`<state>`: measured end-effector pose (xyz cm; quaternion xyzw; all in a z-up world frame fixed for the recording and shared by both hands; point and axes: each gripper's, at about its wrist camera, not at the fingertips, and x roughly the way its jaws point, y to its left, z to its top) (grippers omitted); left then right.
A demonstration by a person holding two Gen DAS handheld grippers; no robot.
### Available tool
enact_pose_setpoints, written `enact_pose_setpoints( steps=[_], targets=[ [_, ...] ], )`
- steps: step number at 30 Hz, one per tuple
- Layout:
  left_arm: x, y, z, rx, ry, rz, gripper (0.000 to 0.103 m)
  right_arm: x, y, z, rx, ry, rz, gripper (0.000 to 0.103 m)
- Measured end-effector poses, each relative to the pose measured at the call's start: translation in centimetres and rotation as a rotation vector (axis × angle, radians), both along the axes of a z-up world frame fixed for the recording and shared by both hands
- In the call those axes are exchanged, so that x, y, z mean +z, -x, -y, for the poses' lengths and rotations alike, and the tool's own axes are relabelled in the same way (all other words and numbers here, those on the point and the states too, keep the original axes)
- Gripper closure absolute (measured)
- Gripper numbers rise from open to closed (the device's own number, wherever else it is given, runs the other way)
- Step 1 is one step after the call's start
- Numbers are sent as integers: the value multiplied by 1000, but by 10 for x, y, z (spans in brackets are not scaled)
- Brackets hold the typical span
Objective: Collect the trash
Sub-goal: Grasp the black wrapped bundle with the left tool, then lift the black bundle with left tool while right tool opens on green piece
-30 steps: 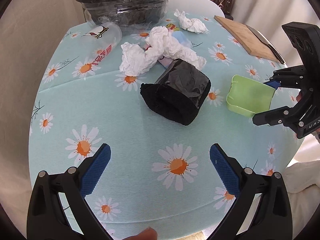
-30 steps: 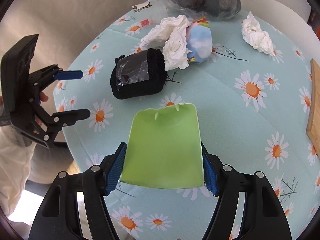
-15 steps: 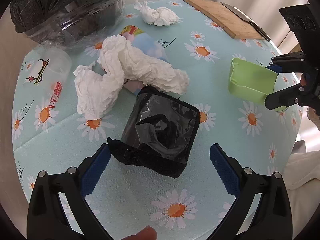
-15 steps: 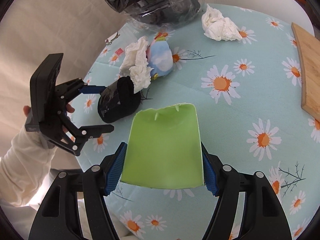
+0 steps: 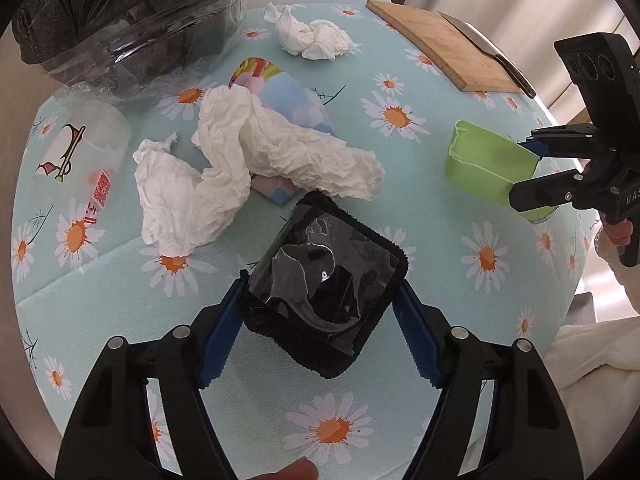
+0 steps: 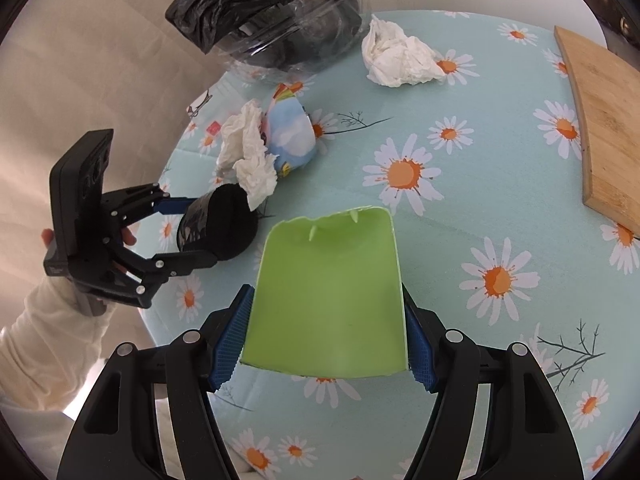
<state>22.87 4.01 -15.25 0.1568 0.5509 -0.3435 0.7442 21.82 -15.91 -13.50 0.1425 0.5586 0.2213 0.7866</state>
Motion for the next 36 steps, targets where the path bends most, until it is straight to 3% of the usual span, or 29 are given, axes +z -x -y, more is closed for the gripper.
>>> enact_pose_setpoints(
  steps=[3, 8, 16, 20, 21, 22, 23, 26, 35, 36],
  targets=[
    [-1, 7, -2, 40, -36, 8, 31, 1, 6, 3, -5, -6, 10, 39],
    [11, 19, -15, 144, -16, 29, 31, 3, 15, 5, 8, -11, 24, 39],
    [35, 48, -32, 218, -55, 79, 31, 10, 26, 10, 39, -57, 49, 39],
    [53, 62, -38, 270, -77, 138, 31, 19, 31, 11, 55, -87, 75, 40],
    [59, 64, -39, 284, -78, 155, 31, 21, 31, 11, 58, -96, 82, 42],
    [64, 66, -40, 299, -75, 168, 31, 23, 32, 11, 59, -104, 88, 62],
    [70, 67, -43, 313, -65, 180, 31, 25, 31, 12, 56, -114, 91, 66],
    [80, 67, -47, 339, -44, 202, 31, 27, 27, 15, 44, -143, 92, 64],
    [93, 63, -46, 353, 27, 224, 31, 23, 28, 14, 78, -50, 98, 62],
    [94, 60, -47, 354, 33, 225, 31, 21, 29, 15, 77, -42, 91, 53]
  ],
)
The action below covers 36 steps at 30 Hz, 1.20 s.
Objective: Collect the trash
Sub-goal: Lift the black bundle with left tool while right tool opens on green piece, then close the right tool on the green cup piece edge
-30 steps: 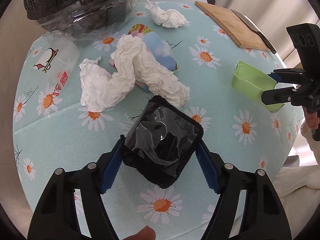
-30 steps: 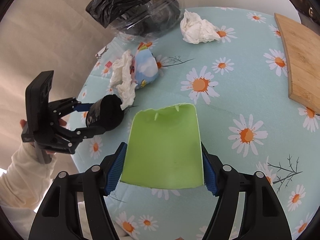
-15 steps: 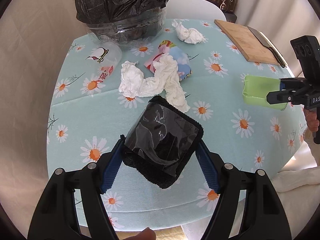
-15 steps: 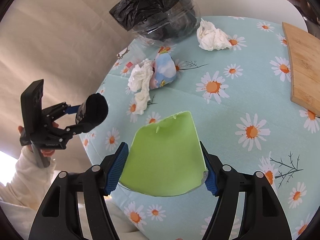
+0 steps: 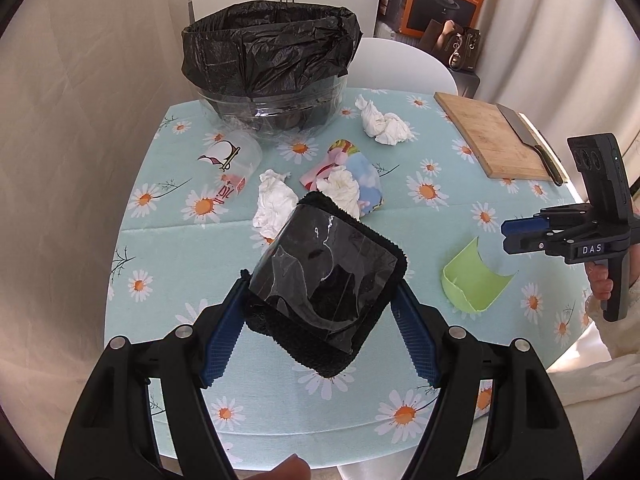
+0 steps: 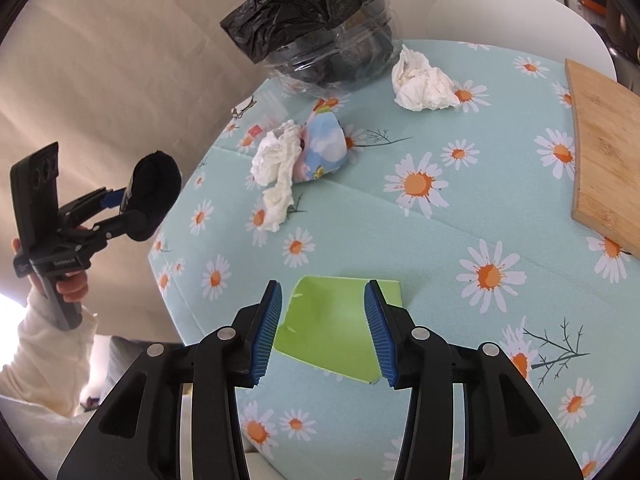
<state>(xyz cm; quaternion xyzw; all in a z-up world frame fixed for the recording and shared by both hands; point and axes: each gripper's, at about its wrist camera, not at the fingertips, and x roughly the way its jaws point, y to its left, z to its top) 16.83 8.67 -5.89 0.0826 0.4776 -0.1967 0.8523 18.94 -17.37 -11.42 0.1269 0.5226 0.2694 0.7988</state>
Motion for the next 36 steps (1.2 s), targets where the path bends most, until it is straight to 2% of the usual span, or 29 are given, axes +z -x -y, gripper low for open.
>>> enact_pose_setpoints(
  steps=[1, 2, 6, 20, 27, 32, 33, 34, 35, 36],
  targets=[
    [1, -2, 0, -1, 7, 2, 31, -3, 1, 1, -7, 11, -9, 37],
    [1, -4, 0, -2, 11, 4, 31, -5, 1, 1, -13, 18, -18, 30],
    [-1, -13, 1, -20, 15, 1, 31, -13, 2, 0, -25, 47, -39, 20],
    [-15, -15, -1, -37, 26, -20, 31, -44, 0, -40, 12, 160, -132, 15],
    [-22, -6, -13, -9, 31, -30, 31, -57, 3, -67, 30, 342, -112, 15],
    [-22, -2, -19, -6, 33, -26, 31, -60, 3, -65, 31, 329, -119, 17],
    [-22, -1, -20, -4, 34, -26, 31, -60, 3, -65, 38, 330, -118, 20],
    [-22, -1, -21, -2, 33, -25, 31, -56, 3, -65, 45, 310, -105, 57],
    [-22, 0, -21, -1, 32, -23, 31, -54, 2, -64, 46, 281, -120, 73],
    [-21, 0, -21, 0, 31, -21, 31, -53, -1, -61, 28, 267, -143, 80]
  ],
)
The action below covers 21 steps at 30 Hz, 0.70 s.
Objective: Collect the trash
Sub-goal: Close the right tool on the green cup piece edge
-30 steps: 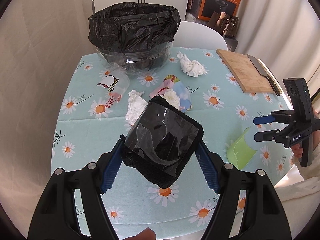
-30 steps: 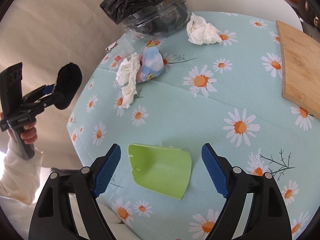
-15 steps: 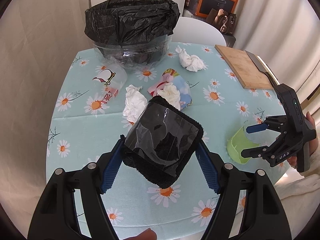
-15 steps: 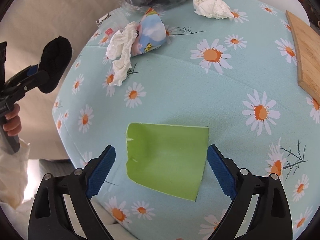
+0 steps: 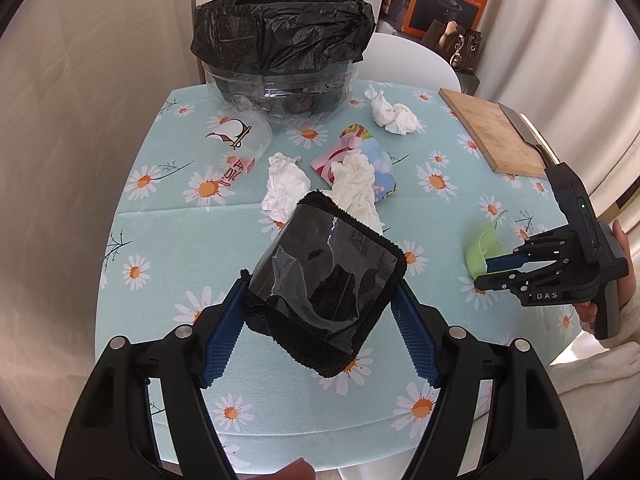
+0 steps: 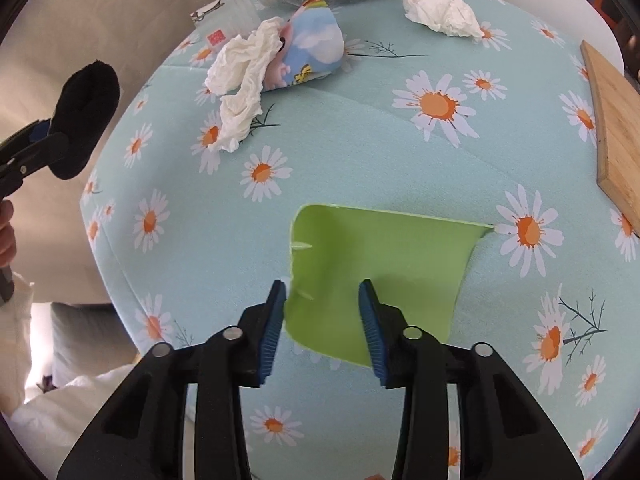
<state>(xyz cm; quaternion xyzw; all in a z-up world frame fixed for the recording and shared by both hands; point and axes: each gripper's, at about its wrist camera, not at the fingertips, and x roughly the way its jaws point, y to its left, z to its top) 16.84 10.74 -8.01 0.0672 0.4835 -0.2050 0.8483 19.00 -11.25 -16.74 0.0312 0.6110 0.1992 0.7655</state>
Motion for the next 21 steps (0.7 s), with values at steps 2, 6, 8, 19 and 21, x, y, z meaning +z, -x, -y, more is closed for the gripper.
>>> enact_pose_setpoints(
  steps=[2, 6, 8, 19, 21],
  targets=[
    [0, 0, 0, 1, 2, 2, 31, -1, -2, 4, -14, 2, -8, 78],
    [1, 1, 1, -5, -11, 2, 31, 1, 1, 11, -6, -5, 5, 89],
    [2, 1, 2, -6, -9, 2, 31, 2, 4, 13, 2, -28, 5, 91],
    [3, -2, 9, -15, -11, 9, 30, 24, 9, 30, -7, -106, 37, 98],
    [3, -3, 11, -16, -17, 11, 30, 31, 7, 32, -10, -132, 48, 99]
  ],
)
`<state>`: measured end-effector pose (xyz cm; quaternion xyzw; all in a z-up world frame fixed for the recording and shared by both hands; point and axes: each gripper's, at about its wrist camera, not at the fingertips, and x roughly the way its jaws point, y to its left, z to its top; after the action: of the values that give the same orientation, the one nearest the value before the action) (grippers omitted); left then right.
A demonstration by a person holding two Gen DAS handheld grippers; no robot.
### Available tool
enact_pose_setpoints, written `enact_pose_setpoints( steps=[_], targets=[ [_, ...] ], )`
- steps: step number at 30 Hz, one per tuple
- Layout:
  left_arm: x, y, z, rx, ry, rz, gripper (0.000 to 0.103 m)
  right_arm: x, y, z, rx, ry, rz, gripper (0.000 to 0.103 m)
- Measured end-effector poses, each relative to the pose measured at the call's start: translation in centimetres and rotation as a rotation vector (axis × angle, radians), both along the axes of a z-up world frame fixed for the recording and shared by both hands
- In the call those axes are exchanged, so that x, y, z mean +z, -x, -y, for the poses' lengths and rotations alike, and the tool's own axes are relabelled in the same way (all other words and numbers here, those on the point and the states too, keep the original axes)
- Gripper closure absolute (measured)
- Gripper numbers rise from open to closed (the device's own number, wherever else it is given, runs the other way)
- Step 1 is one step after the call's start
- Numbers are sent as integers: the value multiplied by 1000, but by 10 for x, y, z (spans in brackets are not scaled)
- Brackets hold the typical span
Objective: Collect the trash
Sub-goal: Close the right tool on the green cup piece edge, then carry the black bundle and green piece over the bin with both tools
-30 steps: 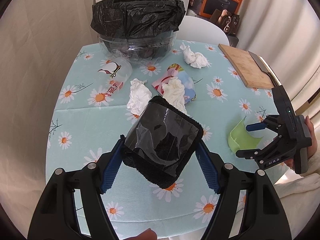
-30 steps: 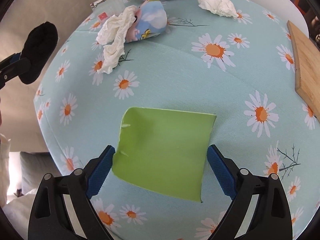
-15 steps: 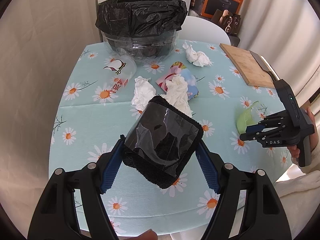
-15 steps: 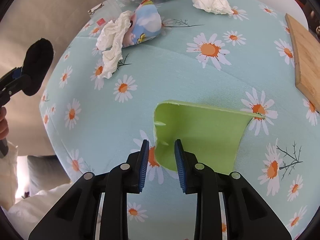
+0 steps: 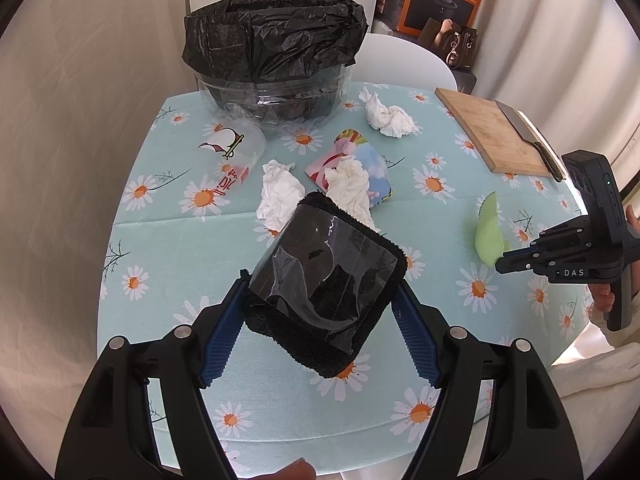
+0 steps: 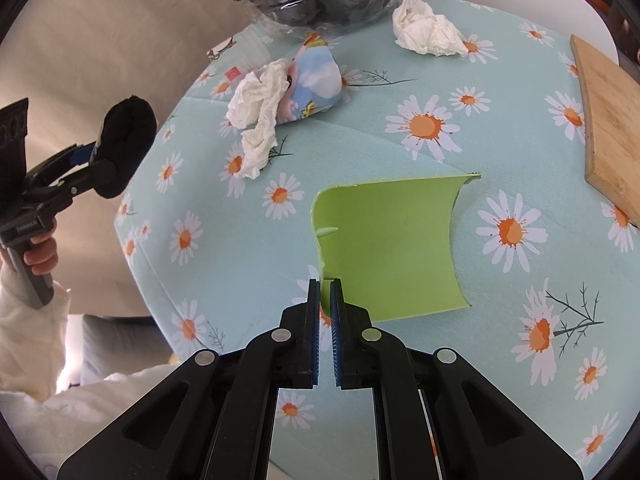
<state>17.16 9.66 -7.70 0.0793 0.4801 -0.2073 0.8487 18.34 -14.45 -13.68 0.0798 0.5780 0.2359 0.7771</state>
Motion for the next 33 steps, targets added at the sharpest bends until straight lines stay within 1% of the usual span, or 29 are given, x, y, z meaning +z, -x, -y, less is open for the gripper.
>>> enact_pose_setpoints(
  steps=[3, 7, 14, 18, 24, 28, 31, 33],
  targets=[
    [2, 0, 2, -2, 2, 6, 30, 4, -3, -2, 0, -24, 7, 100],
    [7, 2, 3, -6, 1, 20, 30, 17, -5, -1, 15, -69, 23, 100],
    [25, -4, 1, -2, 9, 58, 30, 34, -12, -2, 33, -160, 41, 100],
    [40, -11, 1, -7, 14, 87, 30, 54, -19, -2, 43, -207, 72, 100],
    [64, -24, 0, -11, 29, 146, 30, 90, -40, -2, 54, -256, 148, 100],
    [79, -36, 5, -37, 31, 186, 30, 114, -59, 5, 42, -336, 195, 100],
    [91, -47, 9, -58, 24, 218, 30, 131, -74, 7, 48, -385, 232, 100],
    [99, -53, 11, -85, 33, 249, 30, 142, -85, 8, 51, -405, 258, 100]
  ],
)
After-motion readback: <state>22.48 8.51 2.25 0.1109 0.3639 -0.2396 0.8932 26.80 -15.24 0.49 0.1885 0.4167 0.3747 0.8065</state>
